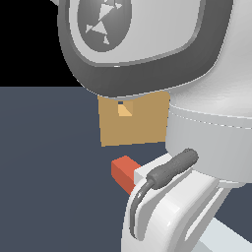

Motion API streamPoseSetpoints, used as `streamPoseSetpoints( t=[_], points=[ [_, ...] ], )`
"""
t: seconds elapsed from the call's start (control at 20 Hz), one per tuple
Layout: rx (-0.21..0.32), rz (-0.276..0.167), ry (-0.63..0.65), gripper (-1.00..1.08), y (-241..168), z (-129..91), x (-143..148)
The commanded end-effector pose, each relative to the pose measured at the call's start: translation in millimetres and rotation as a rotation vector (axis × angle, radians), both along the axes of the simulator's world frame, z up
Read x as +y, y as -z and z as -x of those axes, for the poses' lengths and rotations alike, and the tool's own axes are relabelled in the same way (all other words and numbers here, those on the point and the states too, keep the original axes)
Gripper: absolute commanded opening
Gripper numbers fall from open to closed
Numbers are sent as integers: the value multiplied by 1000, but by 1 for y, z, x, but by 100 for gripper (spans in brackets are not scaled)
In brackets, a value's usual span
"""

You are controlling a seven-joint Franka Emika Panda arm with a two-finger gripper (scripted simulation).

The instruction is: Insert the peg into the horizontal hole in a box.

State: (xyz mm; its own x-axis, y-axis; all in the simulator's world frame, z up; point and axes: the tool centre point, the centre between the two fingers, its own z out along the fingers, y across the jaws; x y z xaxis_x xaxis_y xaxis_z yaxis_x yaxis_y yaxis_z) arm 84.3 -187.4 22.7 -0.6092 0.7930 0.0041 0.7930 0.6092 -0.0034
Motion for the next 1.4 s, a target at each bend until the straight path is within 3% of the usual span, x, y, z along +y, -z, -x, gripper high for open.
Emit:
streamPoseSetpoints(
  t=[0.0,0.85,1.35],
  points=[
    [-4,1,19,-100,-7,2,3],
    [-5,1,313,-100,-66,44,66],
    [-5,2,452,-100,-95,56,100]
  ],
)
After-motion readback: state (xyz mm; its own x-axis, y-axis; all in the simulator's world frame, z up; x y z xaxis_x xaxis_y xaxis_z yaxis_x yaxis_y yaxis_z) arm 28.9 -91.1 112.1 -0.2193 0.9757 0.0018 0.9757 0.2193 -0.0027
